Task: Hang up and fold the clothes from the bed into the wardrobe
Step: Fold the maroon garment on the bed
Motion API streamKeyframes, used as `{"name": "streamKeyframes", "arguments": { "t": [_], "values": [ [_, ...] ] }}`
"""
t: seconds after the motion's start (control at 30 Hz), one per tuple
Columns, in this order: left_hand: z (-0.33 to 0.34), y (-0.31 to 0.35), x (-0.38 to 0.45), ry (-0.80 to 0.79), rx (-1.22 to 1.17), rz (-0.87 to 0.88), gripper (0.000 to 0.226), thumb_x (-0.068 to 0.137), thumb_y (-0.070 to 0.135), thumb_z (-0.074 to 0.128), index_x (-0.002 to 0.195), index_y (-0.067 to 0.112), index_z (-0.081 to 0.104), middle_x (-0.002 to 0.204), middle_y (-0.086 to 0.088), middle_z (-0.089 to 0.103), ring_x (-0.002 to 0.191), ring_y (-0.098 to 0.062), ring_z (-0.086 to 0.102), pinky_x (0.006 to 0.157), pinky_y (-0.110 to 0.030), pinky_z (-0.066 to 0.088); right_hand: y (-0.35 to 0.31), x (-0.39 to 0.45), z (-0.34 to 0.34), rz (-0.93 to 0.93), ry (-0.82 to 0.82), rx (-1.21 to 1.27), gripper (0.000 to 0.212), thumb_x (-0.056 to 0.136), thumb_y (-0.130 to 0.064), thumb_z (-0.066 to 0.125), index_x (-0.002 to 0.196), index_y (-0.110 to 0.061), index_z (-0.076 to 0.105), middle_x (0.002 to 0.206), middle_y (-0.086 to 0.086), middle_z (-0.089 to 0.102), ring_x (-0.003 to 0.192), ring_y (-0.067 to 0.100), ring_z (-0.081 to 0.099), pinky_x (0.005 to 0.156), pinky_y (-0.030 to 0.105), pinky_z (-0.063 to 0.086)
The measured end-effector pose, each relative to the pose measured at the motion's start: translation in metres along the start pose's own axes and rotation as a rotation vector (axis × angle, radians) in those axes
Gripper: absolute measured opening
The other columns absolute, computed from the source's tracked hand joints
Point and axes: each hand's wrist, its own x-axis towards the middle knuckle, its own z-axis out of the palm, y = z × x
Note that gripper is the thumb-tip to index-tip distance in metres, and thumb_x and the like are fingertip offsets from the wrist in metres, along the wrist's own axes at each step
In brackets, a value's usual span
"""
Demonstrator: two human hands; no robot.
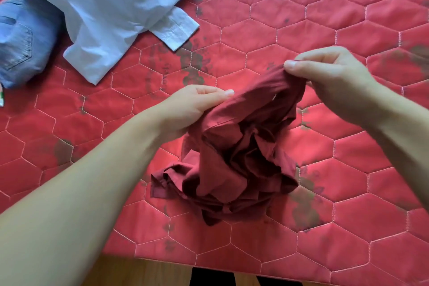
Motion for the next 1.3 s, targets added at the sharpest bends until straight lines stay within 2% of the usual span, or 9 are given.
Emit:
{"name": "streamKeyframes", "arguments": {
  "t": [0.13, 0.3, 0.4, 0.53, 0.73, 0.83, 0.93, 1.1, 1.3],
  "values": [
    [0.007, 0.005, 0.002, 0.164, -0.007, 0.204, 0.024, 0.085, 0.042, 0.067, 0.107, 0.034, 0.067, 0.089, 0.011, 0.065, 0.083, -0.007, 0.059, 0.077, -0.02, 0.047, -0.003, 0.0, -0.003, 0.012, 0.017, -0.035, 0.043, 0.082, -0.036, 0.062, 0.061, 0.0, 0.053, 0.067, 0.01, 0.05, 0.067, 0.022, 0.04, 0.067, 0.041, 0.029],
    [0.015, 0.015, -0.011, 0.231, 0.474, 0.469, 0.035, 0.076, 0.031, 0.082, 0.106, 0.028, 0.064, 0.084, 0.021, 0.064, 0.079, 0.004, 0.059, 0.077, -0.011, 0.043, 0.012, 0.0, -0.001, 0.156, 0.121, -0.195, 0.038, 0.087, -0.035, 0.063, 0.068, -0.002, 0.06, 0.065, 0.009, 0.046, 0.063, 0.021, 0.037, 0.06, 0.037, 0.028],
    [0.014, 0.014, -0.012, 0.279, 0.698, 0.477, 0.027, 0.075, 0.039, 0.081, 0.095, 0.023, 0.071, 0.092, 0.015, 0.069, 0.089, -0.002, 0.062, 0.082, -0.017, 0.046, 0.022, -0.002, 0.001, 0.193, 0.135, -0.317, 0.024, 0.09, -0.032, 0.063, 0.074, -0.014, 0.066, 0.063, 0.003, 0.057, 0.06, 0.015, 0.049, 0.062, 0.034, 0.04],
    [0.005, 0.005, -0.01, 0.276, 0.904, 0.417, 0.036, 0.071, 0.053, 0.078, 0.09, 0.024, 0.075, 0.088, 0.009, 0.067, 0.084, -0.007, 0.059, 0.08, -0.026, 0.047, 0.026, -0.006, 0.003, 0.179, 0.046, -0.475, 0.007, 0.091, -0.035, 0.057, 0.095, -0.034, 0.063, 0.075, 0.019, 0.066, 0.055, 0.02, 0.049, 0.06, 0.044, 0.052],
    [-0.005, -0.002, -0.012, 0.203, 0.944, 0.41, 0.016, 0.078, 0.051, 0.073, 0.072, 0.037, 0.069, 0.09, 0.013, 0.063, 0.081, -0.005, 0.057, 0.073, -0.024, 0.043, 0.023, -0.014, 0.007, 0.038, -0.127, -0.51, 0.023, 0.083, -0.044, 0.067, 0.104, -0.042, 0.057, 0.075, -0.01, 0.051, 0.059, 0.001, 0.048, 0.06, 0.014, 0.04],
    [-0.006, -0.011, -0.01, 0.235, 1.016, 0.463, 0.025, 0.084, 0.055, 0.065, 0.072, 0.034, 0.072, 0.093, 0.014, 0.063, 0.086, -0.012, 0.059, 0.078, -0.038, 0.048, 0.032, -0.014, 0.008, -0.094, -0.118, -0.721, 0.023, 0.076, -0.042, 0.072, 0.096, -0.032, 0.067, 0.093, -0.006, 0.056, 0.084, 0.01, 0.057, 0.08, 0.029, 0.048],
    [-0.007, -0.018, -0.009, 0.298, 1.112, 0.6, 0.039, 0.084, 0.058, 0.054, 0.079, 0.027, 0.078, 0.1, 0.009, 0.067, 0.097, -0.022, 0.057, 0.08, -0.048, 0.049, 0.037, -0.014, 0.01, -0.204, -0.077, -0.877, 0.023, 0.079, -0.04, 0.069, 0.088, -0.021, 0.076, 0.1, -0.001, 0.06, 0.085, 0.025, 0.06, 0.076, 0.046, 0.051],
    [-0.007, 0.005, -0.026, 0.551, 1.072, 0.803, 0.03, 0.09, 0.044, 0.057, 0.088, 0.024, 0.079, 0.104, -0.001, 0.065, 0.101, -0.028, 0.053, 0.084, -0.045, 0.046, 0.016, -0.011, 0.008, -0.421, 0.037, -1.118, 0.028, 0.083, -0.038, 0.061, 0.078, -0.014, 0.075, 0.095, 0.002, 0.069, 0.079, 0.031, 0.06, 0.066, 0.043, 0.049],
    [-0.009, 0.111, -0.081, 0.665, 0.829, 0.842, 0.035, 0.093, 0.039, 0.054, 0.09, 0.012, 0.076, 0.07, -0.003, 0.066, 0.068, -0.023, 0.062, 0.064, -0.035, 0.048, -0.079, -0.007, -0.013, -0.379, 0.098, -1.221, 0.039, 0.085, -0.039, 0.044, 0.073, -0.013, 0.07, 0.079, 0.001, 0.069, 0.076, 0.032, 0.065, 0.066, 0.039, 0.048]
  ]
}}
